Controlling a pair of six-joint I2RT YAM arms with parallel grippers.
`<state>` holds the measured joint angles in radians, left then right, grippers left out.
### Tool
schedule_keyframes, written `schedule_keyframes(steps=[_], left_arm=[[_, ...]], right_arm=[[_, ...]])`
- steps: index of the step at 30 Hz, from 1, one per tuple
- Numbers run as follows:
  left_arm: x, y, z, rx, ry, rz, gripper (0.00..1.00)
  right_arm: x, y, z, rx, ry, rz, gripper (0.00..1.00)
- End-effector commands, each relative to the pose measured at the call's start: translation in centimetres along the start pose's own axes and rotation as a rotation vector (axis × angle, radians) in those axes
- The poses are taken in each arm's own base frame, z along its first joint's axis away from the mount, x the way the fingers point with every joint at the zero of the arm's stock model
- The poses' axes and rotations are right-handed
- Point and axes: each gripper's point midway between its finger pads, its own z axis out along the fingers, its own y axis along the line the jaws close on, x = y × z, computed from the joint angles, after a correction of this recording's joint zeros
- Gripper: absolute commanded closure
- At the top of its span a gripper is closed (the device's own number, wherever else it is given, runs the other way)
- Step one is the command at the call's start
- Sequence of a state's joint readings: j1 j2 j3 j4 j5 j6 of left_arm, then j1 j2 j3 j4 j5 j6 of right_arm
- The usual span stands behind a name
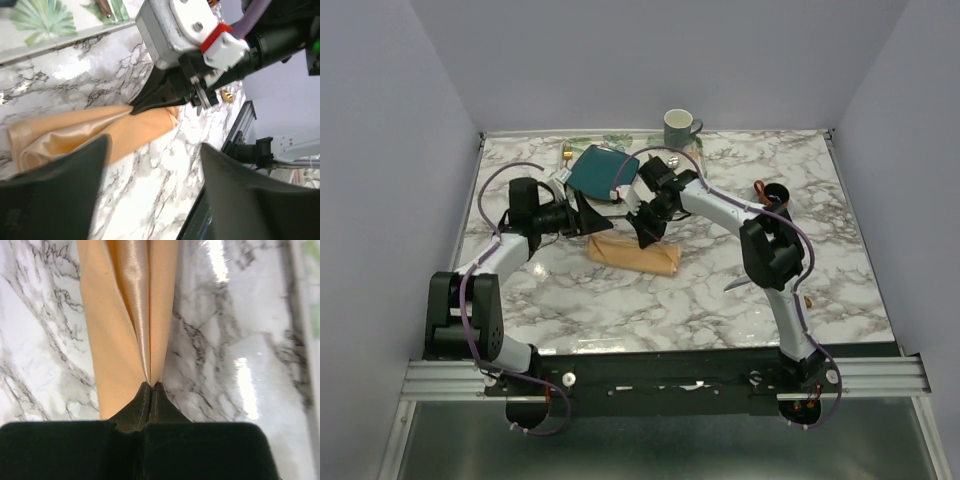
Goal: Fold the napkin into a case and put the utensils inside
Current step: Pick up the smaller rectangle-folded napkin from the center of the board, then turn over the smaller rectangle-folded napkin at the center of the board.
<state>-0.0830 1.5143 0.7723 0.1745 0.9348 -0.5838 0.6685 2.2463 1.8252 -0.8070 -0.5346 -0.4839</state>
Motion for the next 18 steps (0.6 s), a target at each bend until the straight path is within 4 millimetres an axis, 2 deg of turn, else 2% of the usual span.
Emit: schedule_keyframes(steps=[1, 2, 3, 5, 9, 10, 11, 12, 13, 14, 15, 17, 18], left_arm=[[-0.3, -0.4, -3.5, -0.07, 0.009, 0.095, 0.06], [-0.4, -0.2, -3.9, -0.092, 0.004, 0.11, 0.01], [0.0, -0.4, -4.4, -0.105, 0.014, 0.131, 0.01], [-1.1, 0.7, -6.0, -0.166, -0.034, 0.146, 0.01], [-2.1, 2.3, -8.2, -0.231, -0.083, 0.121, 0.01], [-2.0, 2.6, -8.4, -0.235, -0.088, 0.108, 0.01], [-2.0, 2.8, -8.7, -0.24, -0.094, 0.101, 0.01], [-2.2, 3.1, -9.2, -0.251, -0.107, 0.09, 0.01], [-2.1, 3.3, -9.4, -0.255, -0.11, 0.085, 0.01], [-1.8, 3.5, -9.6, -0.259, -0.112, 0.078, 0.01], [-1.8, 3.4, -9.8, -0.264, -0.12, 0.086, 0.01], [-1.4, 3.7, -10.0, -0.279, -0.121, 0.085, 0.01], [-1.2, 3.7, -10.2, -0.283, -0.123, 0.087, 0.01]], right_arm=[[-3.8, -2.5, -3.6, 0.202, -0.078, -0.181, 0.99], [-4.4, -2.6, -4.2, 0.222, -0.087, -0.207, 0.99], [-4.4, -3.2, -4.6, 0.254, -0.079, -0.241, 0.99], [-5.1, -3.9, -5.3, 0.304, -0.096, -0.281, 0.99], [-5.9, -5.8, -6.5, 0.429, -0.101, -0.341, 0.99], [-7.0, -6.1, -6.9, 0.473, -0.135, -0.374, 0.99], [-6.0, -6.0, -6.3, 0.48, -0.115, -0.387, 0.99], [-5.8, -6.2, -6.4, 0.512, -0.104, -0.409, 1.0], [-7.0, -5.7, -6.9, 0.549, -0.138, -0.469, 0.99], [-6.9, -5.5, -6.8, 0.56, -0.136, -0.491, 1.0], [-5.5, -5.3, -6.0, 0.569, -0.103, -0.501, 0.99], [-6.4, -4.1, -6.2, 0.607, -0.135, -0.561, 0.99], [-4.8, -3.9, -5.3, 0.61, -0.1, -0.562, 0.99]])
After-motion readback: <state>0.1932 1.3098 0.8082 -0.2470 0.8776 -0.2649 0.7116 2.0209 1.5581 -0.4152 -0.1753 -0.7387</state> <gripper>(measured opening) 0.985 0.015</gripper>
